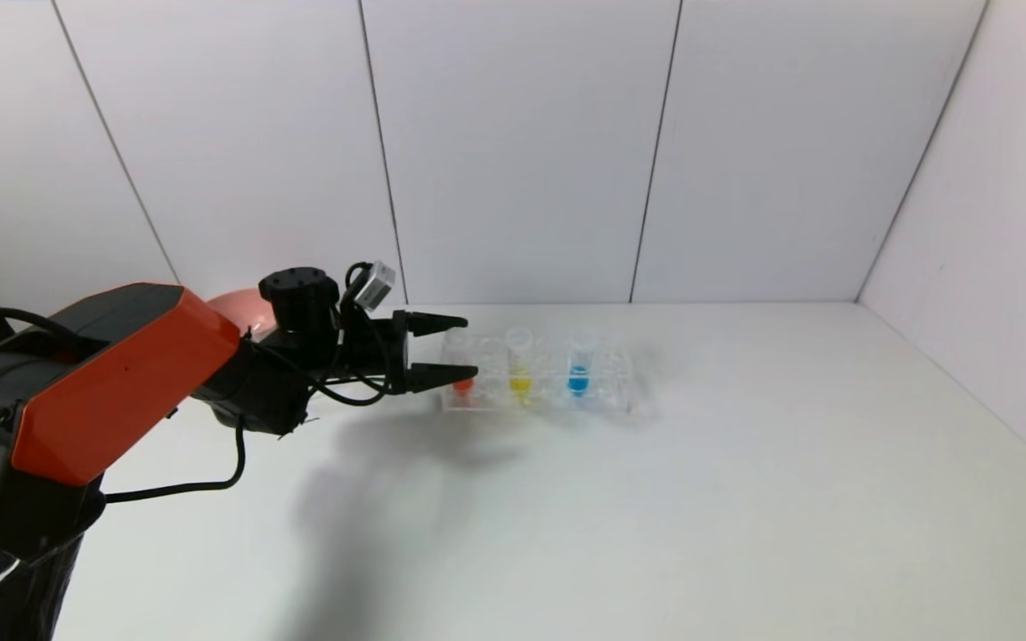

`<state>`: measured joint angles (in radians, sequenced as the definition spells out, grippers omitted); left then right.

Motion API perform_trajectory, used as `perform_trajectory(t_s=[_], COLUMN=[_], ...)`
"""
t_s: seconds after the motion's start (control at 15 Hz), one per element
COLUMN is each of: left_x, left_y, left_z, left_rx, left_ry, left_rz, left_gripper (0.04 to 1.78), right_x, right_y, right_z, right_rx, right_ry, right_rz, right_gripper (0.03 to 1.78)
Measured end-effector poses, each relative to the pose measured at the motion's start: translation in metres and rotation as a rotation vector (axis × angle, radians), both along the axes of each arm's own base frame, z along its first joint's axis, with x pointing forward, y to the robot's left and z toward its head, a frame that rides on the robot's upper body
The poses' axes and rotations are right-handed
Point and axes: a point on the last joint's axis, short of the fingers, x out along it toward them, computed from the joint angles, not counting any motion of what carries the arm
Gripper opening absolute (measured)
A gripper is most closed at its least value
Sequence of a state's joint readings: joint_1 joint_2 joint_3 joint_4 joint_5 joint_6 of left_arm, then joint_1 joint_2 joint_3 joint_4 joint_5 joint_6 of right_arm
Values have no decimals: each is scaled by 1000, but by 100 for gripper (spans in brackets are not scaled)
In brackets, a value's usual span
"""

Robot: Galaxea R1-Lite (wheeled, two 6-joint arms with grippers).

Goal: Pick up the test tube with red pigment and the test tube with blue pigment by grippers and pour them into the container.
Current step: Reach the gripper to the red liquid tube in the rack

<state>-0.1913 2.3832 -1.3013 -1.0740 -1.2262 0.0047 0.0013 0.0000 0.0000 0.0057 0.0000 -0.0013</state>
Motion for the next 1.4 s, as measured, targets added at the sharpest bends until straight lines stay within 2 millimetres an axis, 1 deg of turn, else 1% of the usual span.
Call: perform_trajectory(t_s=[0.4, 0.53, 0.67, 0.73, 0.87, 1.07, 1.13, 1.2, 1.4], left_x=[3, 3, 3, 3, 3, 3, 3, 3, 3], left_y=[-4, -4, -6, -7, -8, -8, -8, -8, -8], left_z=[-5, -5, -5, -5, -5, -5, -5, -5, -5], left_rx=[2, 2, 2, 2, 2, 2, 2, 2, 2], left_ry=[14, 15, 13, 13, 14, 13, 11, 11, 11], left_rz=[-8, -9, -12, -14, -16, -16, -14, -14, -14], left_gripper=[176, 172, 157, 146, 115, 59, 52, 48, 48], right_x=[0, 0, 0, 0, 0, 0, 0, 0, 0], right_y=[0, 0, 0, 0, 0, 0, 0, 0, 0], right_z=[0, 0, 0, 0, 0, 0, 0, 0, 0], right_rx=[0, 0, 0, 0, 0, 0, 0, 0, 0], right_ry=[0, 0, 0, 0, 0, 0, 0, 0, 0], right_rz=[0, 0, 0, 0, 0, 0, 0, 0, 0], right_gripper=[177, 177, 177, 178, 178, 177, 177, 177, 177])
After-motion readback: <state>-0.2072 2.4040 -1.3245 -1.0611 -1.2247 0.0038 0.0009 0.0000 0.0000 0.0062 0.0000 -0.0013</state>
